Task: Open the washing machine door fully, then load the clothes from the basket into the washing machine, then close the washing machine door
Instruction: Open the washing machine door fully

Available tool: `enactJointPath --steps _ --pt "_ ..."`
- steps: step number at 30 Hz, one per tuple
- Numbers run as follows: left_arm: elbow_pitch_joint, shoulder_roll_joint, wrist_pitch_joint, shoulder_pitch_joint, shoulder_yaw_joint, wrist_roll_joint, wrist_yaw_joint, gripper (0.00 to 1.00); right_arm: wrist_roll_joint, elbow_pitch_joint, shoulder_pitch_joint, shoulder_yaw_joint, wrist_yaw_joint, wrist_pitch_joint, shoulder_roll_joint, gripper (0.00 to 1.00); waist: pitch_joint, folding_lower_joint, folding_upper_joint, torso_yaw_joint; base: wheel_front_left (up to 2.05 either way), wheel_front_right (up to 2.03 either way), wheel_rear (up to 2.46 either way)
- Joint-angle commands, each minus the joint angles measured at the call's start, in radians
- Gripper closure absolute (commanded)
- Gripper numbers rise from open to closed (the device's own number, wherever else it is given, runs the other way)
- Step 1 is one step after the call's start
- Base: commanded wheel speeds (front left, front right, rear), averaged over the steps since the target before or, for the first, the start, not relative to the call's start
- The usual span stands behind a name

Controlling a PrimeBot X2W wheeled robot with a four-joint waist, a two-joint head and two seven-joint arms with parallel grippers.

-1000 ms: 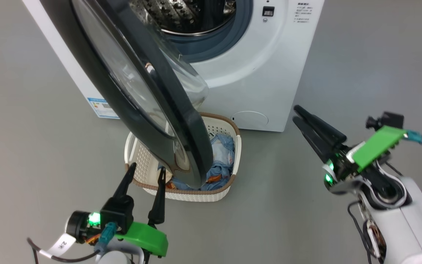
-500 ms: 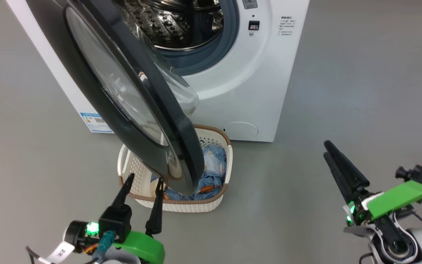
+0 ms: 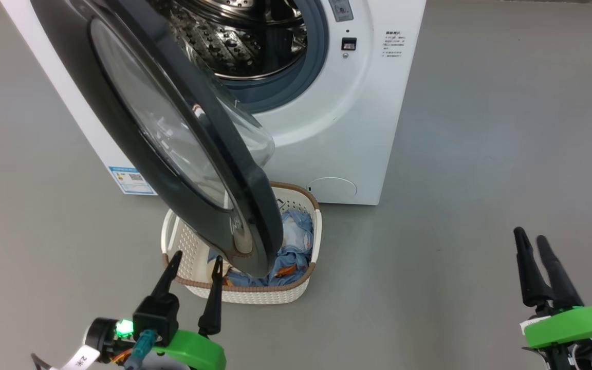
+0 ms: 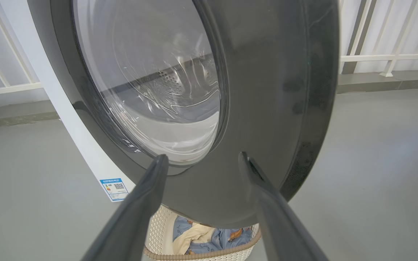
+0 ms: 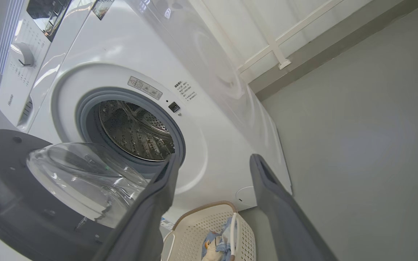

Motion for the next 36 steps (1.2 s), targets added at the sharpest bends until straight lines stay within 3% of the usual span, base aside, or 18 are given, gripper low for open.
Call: enactJointPath --steps 1,7,8,15,20,36 --pt "-0.020 0.016 -0.008 -0.015 0.037 0.010 -0.007 0.00 -0.049 -0.018 0.003 0.007 0.002 -0.019 -0.016 0.00 0.000 0.0000 0.0000 -0.003 0.00 0.00 0.00" --pt "-0.022 0.016 -0.008 -0.013 0.048 0.014 -0.010 0.00 -0.390 -0.036 0.024 -0.098 0.002 -0.065 0.023 0.00 -0.002 0.0000 0.0000 -0.012 0.00 0.00 0.00" --pt "-0.022 0.016 -0.008 -0.012 0.051 0.012 -0.011 0.00 -0.505 -0.062 0.036 -0.129 0.002 -0.070 0.045 0.00 -0.005 0.0000 0.0000 -0.014 0.00 0.00 0.00" --pt "-0.022 0.016 -0.008 -0.006 0.055 0.006 -0.011 0.00 -0.770 -0.146 0.108 -0.149 0.002 -0.075 0.118 0.00 -0.021 0.0000 0.0000 -0.022 0.00 0.00 0.00" --pt "-0.020 0.016 -0.008 -0.004 0.056 0.002 -0.008 0.00 -0.836 -0.157 0.146 -0.137 0.002 -0.076 0.153 0.00 -0.030 0.0000 0.0000 -0.025 0.00 0.00 0.00" --pt "-0.006 0.016 -0.008 0.008 0.062 -0.004 -0.006 0.00 -0.852 -0.155 0.187 -0.146 0.002 -0.077 0.184 0.00 -0.052 0.0000 0.0000 -0.032 0.00 0.00 0.00"
